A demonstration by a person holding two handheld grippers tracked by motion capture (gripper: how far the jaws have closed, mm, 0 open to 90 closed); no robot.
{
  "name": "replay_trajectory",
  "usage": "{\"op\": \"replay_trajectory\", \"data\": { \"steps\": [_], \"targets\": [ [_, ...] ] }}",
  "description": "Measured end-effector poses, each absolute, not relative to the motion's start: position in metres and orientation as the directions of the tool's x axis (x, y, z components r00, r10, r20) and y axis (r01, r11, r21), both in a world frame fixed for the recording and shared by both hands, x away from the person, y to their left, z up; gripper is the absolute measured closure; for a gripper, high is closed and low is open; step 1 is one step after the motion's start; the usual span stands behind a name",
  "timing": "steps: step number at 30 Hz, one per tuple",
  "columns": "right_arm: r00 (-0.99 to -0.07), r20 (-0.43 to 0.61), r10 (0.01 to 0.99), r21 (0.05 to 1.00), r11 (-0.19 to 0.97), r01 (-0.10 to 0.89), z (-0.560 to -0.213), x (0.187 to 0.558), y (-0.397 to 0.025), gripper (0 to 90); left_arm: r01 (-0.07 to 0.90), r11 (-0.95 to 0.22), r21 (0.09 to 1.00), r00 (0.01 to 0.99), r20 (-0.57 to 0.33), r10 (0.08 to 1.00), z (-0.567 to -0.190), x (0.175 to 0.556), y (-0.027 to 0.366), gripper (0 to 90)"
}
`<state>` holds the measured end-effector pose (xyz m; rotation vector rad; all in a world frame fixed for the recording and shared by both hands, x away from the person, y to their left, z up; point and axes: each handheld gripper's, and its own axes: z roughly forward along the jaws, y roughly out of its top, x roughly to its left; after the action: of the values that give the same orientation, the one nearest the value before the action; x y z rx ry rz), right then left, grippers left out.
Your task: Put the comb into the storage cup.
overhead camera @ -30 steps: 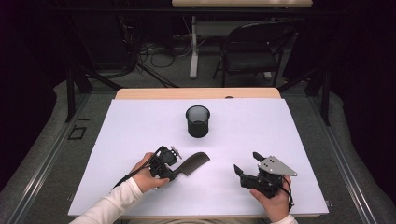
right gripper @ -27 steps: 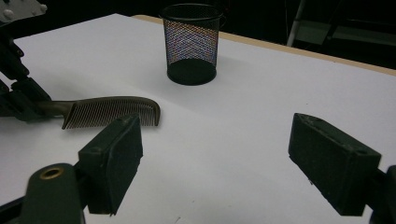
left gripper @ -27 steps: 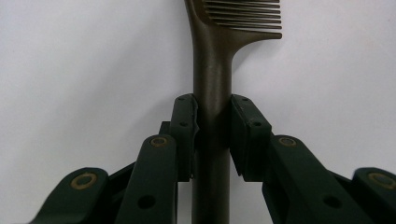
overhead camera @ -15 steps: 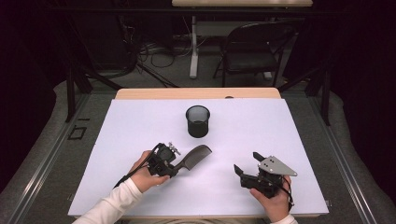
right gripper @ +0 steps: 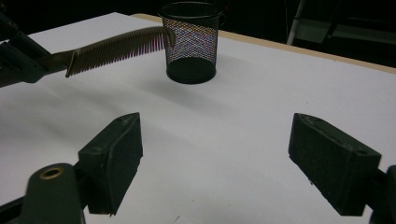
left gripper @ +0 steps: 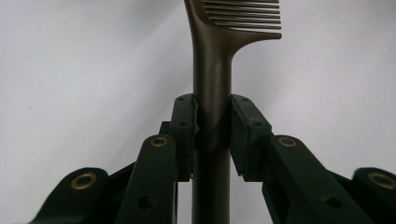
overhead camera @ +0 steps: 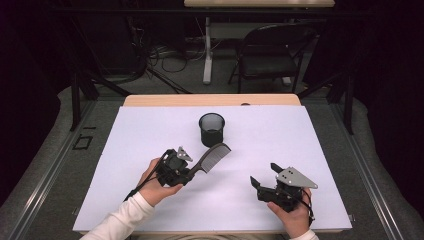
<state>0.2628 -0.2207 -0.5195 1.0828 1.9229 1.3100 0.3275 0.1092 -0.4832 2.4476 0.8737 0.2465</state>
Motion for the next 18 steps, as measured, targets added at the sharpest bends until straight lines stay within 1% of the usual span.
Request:
{"op": "replay_trajectory", "data": {
  "steps": [8, 18],
  "targets": [
    [-0.516, -0.012, 0.856, 0.933, 0.195, 0.303, -0.519, 0.263, -0.221, 17.3, 0.513, -0.625, 0.588, 0.779, -0.014, 0.627, -0.474, 0.324, 0.107, 72.4],
    [-0.522, -0.015, 0.853, 0.935, 0.197, 0.295, -0.519, 0.263, -0.221, 17.5, 0.482, -0.561, 0.672, 0.775, -0.029, 0.631, -0.464, 0.319, 0.103, 72.4]
  ]
}}
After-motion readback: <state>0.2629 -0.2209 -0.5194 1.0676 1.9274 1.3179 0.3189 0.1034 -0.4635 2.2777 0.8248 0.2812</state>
